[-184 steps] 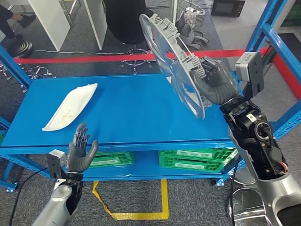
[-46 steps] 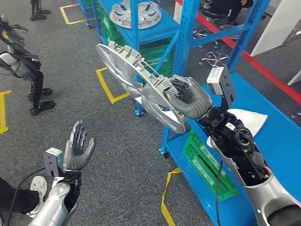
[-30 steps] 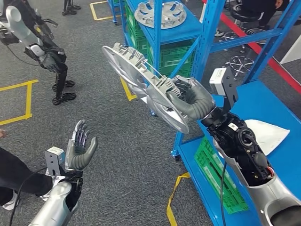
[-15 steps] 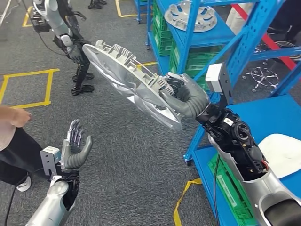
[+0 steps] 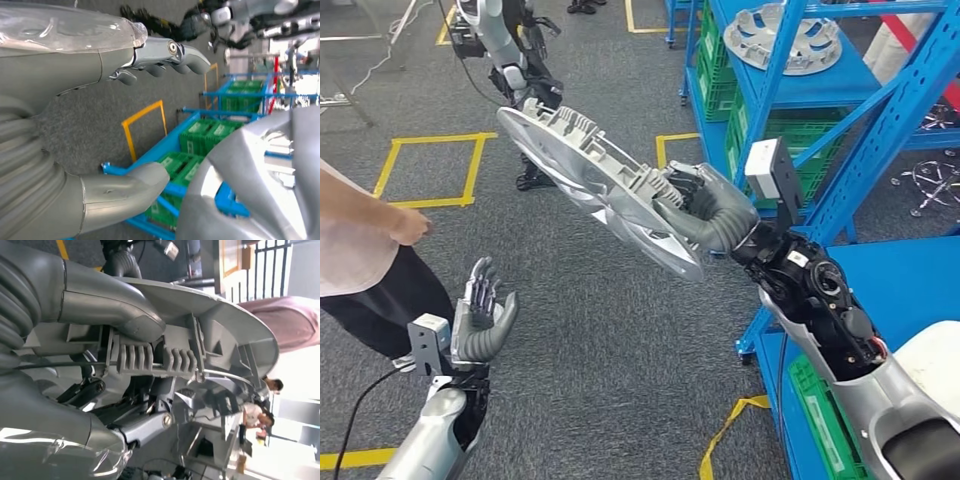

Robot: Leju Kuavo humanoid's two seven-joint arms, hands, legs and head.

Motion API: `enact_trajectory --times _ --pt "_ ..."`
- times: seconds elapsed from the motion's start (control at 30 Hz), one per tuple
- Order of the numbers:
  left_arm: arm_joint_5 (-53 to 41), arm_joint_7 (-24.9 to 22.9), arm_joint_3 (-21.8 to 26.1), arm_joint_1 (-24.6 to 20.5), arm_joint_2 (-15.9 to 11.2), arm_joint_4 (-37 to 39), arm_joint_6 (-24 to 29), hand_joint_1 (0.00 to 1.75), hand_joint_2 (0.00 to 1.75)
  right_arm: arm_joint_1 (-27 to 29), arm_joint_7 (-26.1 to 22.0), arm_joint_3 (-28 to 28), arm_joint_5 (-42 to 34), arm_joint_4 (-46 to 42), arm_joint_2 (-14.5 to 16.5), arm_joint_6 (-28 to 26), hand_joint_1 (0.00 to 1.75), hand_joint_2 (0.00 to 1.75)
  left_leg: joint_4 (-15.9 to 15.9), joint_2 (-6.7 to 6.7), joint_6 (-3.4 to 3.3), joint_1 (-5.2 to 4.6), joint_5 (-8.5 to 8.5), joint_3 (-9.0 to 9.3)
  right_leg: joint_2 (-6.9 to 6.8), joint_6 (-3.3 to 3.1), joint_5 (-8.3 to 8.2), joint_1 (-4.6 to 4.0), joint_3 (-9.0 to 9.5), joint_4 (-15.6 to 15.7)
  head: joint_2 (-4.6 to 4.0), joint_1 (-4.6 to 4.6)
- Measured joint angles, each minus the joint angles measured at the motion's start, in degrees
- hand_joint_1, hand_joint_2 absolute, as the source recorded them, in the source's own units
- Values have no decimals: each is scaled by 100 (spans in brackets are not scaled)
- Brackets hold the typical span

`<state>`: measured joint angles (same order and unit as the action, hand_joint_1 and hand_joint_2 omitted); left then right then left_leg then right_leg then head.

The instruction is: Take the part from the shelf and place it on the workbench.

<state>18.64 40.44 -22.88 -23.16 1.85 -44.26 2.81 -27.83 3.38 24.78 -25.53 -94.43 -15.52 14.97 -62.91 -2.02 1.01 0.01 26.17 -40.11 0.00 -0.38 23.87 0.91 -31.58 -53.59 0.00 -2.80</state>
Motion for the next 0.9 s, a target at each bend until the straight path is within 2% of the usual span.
enact_trajectory --times 0.03,0.07,0.1,0.13,0.2,0.23,0.27,0.3,0.37,0.4,0.43,0.47,0.53,0.57,0.6,0.63,0.67,0.7,0.77,0.8,0.83,0.87,0.9 --pt "-1 0 0 5 -2 0 -4 0 175 2 2 5 0 19 2 -7 175 175 -418 70 31 15 163 -211 -59 -9 2 -6 -1 0 0 29" --pt "-4 -1 0 16 -3 0 -12 0 175 10 4 12 -1 38 5 -15 175 175 -745 103 59 34 258 -381 -116 -11 5 -7 -2 -1 0 53" --pt "-8 -1 0 23 -4 0 -22 0 175 16 7 19 -2 54 9 -19 175 175 -866 122 83 53 250 -451 -171 -9 9 -2 -3 -2 0 80" --pt "-12 -1 0 25 -6 0 -33 0 175 20 9 23 -5 67 11 -22 175 175 -738 148 104 73 140 -392 -223 -2 15 6 -2 -5 0 104" --pt "-21 -2 0 14 -11 0 -45 0 175 20 9 26 -12 84 14 -25 175 175 85 296 131 102 -216 30 -313 38 41 23 4 -28 0 135" --pt "-24 -3 0 5 -11 0 -47 0 175 16 9 25 -15 87 14 -25 175 175 469 367 117 96 -351 234 -347 71 60 17 2 -47 0 147" --pt "-27 -3 0 -3 -13 0 -49 0 175 15 9 26 -15 90 14 -25 175 175 717 406 82 84 -419 367 -374 108 79 6 4 -63 0 148" --pt "-29 -2 0 -8 -15 0 -50 0 175 14 10 27 -17 93 14 -25 175 175 810 411 34 65 -426 413 -401 146 94 -5 9 -73 0 142" --pt "-37 -2 1 -13 -24 0 -50 0 175 13 11 32 -32 97 21 -23 175 175 799 309 -71 47 -424 412 -451 217 116 -1 32 -64 0 119" --pt "-42 -1 2 -15 -27 0 -53 0 175 12 11 34 -48 98 25 -23 175 175 808 271 -108 54 -427 421 -422 249 157 14 23 -94 0 106" --pt "-49 -1 3 -21 -28 0 -56 0 175 9 8 33 -68 101 28 -22 175 175 818 231 -147 67 -431 435 -347 270 252 27 -27 -216 0 87" --pt "-55 0 3 -27 -27 0 -62 0 175 7 5 32 -86 108 30 -22 175 175 829 191 -179 80 -436 450 -248 284 407 34 -142 -476 0 54" --pt "-62 0 3 -29 -20 0 -78 0 175 12 2 35 -108 129 33 -20 175 175 829 107 -222 70 -432 459 -76 288 790 29 -527 -1314 0 -21" --pt "-63 0 3 -23 -17 0 -85 0 175 21 2 37 -111 143 34 -18 175 175 827 56 -232 59 -430 461 -47 285 919 23 -724 -1708 0 -50" --pt "-63 -1 2 -16 -15 0 -89 0 175 31 1 39 -116 156 35 -10 175 175 826 -2 -238 47 -428 465 -33 276 943 20 -845 -1922 0 -69" --pt "-64 -1 2 -10 -14 0 -92 0 175 37 -2 40 -124 168 35 5 175 175 824 -64 -240 39 -426 474 -24 259 852 19 -861 -1904 0 -85" --pt "-69 -1 2 -9 -14 0 -93 0 175 40 -5 39 -137 177 35 27 175 175 822 -128 -238 35 -424 486 -7 235 648 18 -757 -1633 0 -98" --pt "-75 -1 2 -12 -11 0 -95 0 175 38 -11 39 -154 184 35 58 175 175 819 -190 -233 35 -419 498 39 206 393 18 -572 -1193 0 -113" --pt "-95 -1 3 -17 -5 0 -97 0 175 28 -29 40 -195 189 35 144 175 175 813 -296 -204 37 -420 489 206 163 85 14 -210 -421 0 -131" --pt "-103 -2 4 -15 -4 0 -98 0 175 23 -40 45 -210 189 35 190 175 175 810 -339 -178 44 -431 465 263 153 49 7 -113 -225 0 -146" --pt "-111 -3 4 -7 -5 0 -98 0 175 18 -49 55 -219 190 35 231 175 175 816 -379 -147 54 -448 439 285 149 73 -3 -72 -164 0 -153" --pt "-115 -4 4 1 -9 0 -98 0 175 14 -57 69 -223 188 37 263 175 175 825 -424 -113 63 -467 421 250 140 70 -11 -52 -124 0 -157" --pt "-119 -4 5 8 -15 0 -99 0 175 11 -61 85 -225 186 43 288 175 175 826 -415 -83 65 -462 409 200 122 58 0 -34 -93 0 -154"
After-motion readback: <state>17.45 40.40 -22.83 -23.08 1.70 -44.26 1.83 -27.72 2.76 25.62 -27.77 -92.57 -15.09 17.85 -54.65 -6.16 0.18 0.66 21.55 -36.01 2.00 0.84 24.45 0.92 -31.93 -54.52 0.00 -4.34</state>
